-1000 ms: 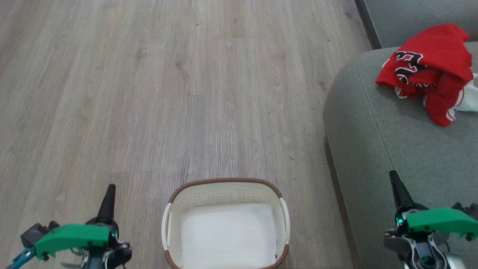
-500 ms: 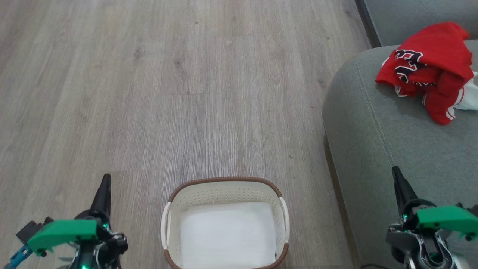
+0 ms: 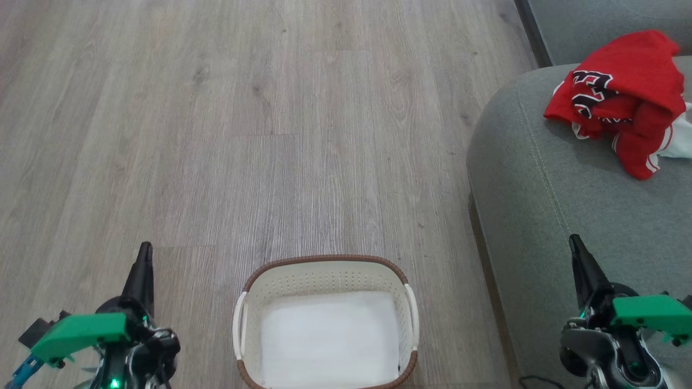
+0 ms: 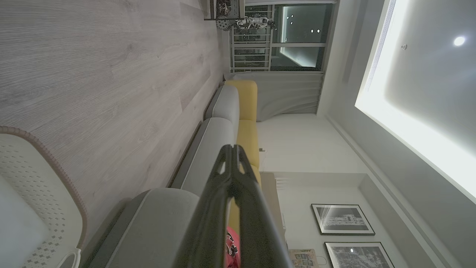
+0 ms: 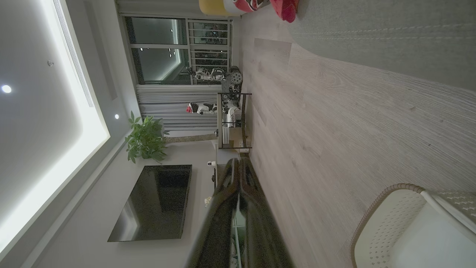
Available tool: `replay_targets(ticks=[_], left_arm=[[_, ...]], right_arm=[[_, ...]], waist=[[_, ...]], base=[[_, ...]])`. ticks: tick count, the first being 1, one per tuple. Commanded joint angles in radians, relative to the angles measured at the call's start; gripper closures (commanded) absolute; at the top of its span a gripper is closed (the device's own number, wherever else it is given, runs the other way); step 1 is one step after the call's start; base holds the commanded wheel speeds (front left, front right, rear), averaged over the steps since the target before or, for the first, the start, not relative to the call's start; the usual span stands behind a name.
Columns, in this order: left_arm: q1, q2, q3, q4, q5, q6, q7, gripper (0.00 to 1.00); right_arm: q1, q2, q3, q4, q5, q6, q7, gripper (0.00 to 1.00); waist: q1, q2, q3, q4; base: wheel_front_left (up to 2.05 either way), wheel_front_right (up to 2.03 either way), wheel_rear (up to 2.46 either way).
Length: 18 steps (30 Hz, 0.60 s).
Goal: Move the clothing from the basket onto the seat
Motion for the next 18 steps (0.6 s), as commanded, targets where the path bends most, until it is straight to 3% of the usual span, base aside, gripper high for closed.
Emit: replay_targets(ticks=[1,18], left_arm=[[-0.048,0.008,0.037,-0.036,-0.002,-0.007,0.009,1.00],[-0.048,0.008,0.037,-0.036,-0.002,-0.007,0.009,1.00]], right_arm=[[-0.054,-0.003,0.017,-0.039,0.006,0.000,0.006,1.00],[-0.054,-0.003,0.017,-0.039,0.006,0.000,0.006,1.00]], waist=[[0.0000,0.0000,0.000,0.000],[0.0000,0.0000,0.000,0.000]], base=[[0.00,0.00,0.00],[0.00,0.00,0.00]])
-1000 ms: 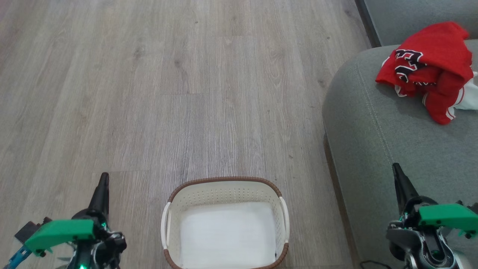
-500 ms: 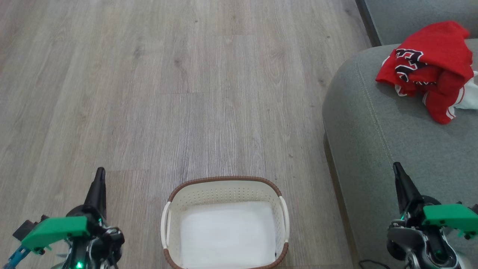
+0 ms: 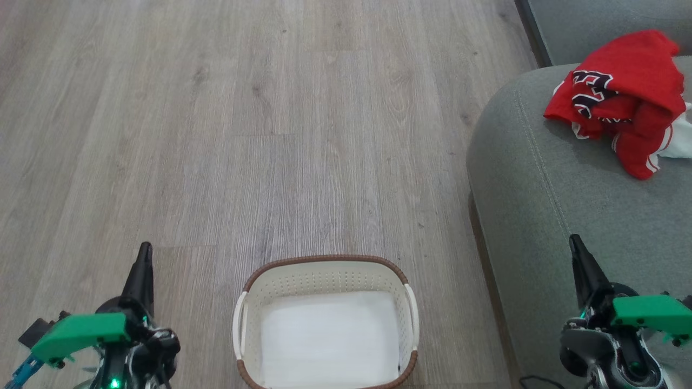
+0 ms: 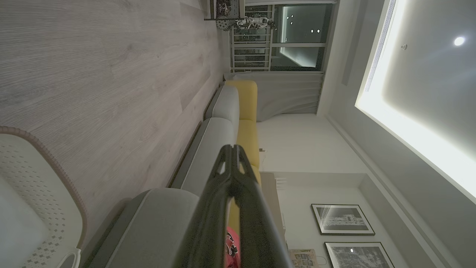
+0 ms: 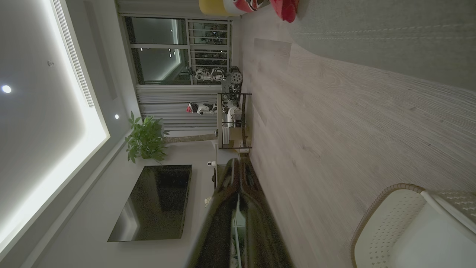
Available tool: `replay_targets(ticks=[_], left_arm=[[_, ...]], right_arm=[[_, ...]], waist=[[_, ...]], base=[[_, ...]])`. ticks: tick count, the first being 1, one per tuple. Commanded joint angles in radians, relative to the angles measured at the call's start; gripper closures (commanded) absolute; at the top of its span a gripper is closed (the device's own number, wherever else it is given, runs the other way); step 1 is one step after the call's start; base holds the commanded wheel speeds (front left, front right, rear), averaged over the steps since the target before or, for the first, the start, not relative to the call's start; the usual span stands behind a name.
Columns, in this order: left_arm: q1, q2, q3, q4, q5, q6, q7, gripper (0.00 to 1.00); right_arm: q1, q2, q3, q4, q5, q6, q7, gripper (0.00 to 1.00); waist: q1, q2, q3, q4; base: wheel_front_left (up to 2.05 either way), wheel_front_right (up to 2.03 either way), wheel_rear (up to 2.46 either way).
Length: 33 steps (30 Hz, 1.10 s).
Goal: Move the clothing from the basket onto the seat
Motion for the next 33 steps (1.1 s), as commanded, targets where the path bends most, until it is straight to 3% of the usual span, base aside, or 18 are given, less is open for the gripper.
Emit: replay_targets(ticks=[1,33], left_arm=[[-0.048,0.008,0.036,-0.036,-0.002,-0.007,0.009,1.00],[-0.048,0.008,0.036,-0.036,-0.002,-0.007,0.008,1.00]], right_arm=[[-0.054,-0.003,0.018,-0.039,0.006,0.000,0.006,1.00],[-0.054,-0.003,0.018,-0.039,0.006,0.000,0.006,1.00]], waist=[[0.0000,0.0000,0.000,0.000],[0.0000,0.0000,0.000,0.000]], base=[[0.00,0.00,0.00],[0.00,0.00,0.00]])
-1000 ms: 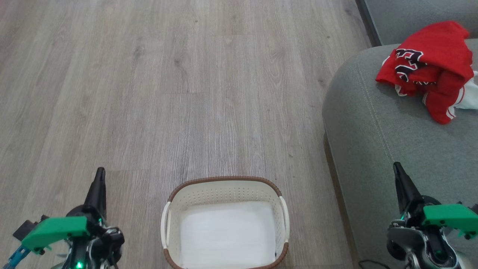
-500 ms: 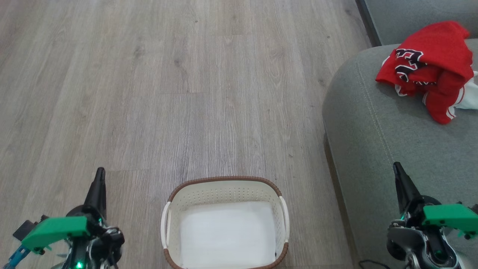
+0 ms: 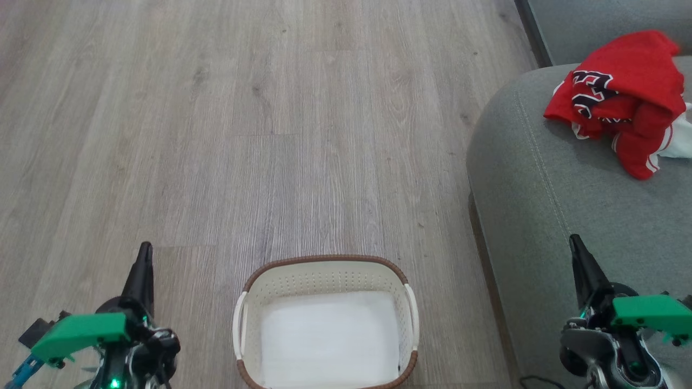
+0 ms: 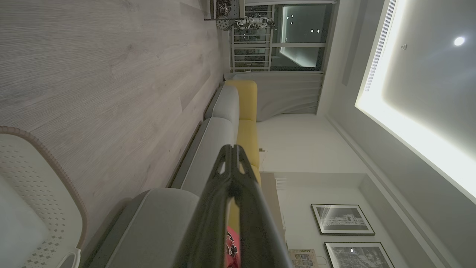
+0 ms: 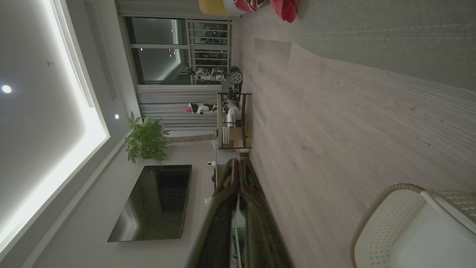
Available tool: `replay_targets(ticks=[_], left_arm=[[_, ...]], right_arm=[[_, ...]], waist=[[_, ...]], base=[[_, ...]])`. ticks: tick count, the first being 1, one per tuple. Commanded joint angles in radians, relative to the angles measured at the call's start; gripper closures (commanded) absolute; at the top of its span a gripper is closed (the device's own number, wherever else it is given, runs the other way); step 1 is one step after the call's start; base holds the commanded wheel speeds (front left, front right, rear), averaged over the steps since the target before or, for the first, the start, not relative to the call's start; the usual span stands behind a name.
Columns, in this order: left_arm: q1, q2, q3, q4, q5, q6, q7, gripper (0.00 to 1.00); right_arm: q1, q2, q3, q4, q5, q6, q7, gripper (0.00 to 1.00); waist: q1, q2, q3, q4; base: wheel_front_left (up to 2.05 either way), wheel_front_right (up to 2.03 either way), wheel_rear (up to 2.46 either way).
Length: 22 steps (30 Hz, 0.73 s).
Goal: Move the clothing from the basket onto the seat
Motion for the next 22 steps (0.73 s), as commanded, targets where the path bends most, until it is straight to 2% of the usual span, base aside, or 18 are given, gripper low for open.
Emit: replay_targets(ticks=[1,22], left_arm=[[-0.048,0.008,0.036,-0.036,-0.002,-0.007,0.008,1.00],[-0.048,0.008,0.036,-0.036,-0.003,-0.007,0.008,1.00]], right_arm=[[-0.054,-0.003,0.018,-0.039,0.006,0.000,0.006,1.00],[-0.054,-0.003,0.018,-0.039,0.006,0.000,0.006,1.00]], waist=[[0.0000,0.0000,0.000,0.000],[0.0000,0.0000,0.000,0.000]], base=[[0.00,0.00,0.00],[0.00,0.00,0.00]])
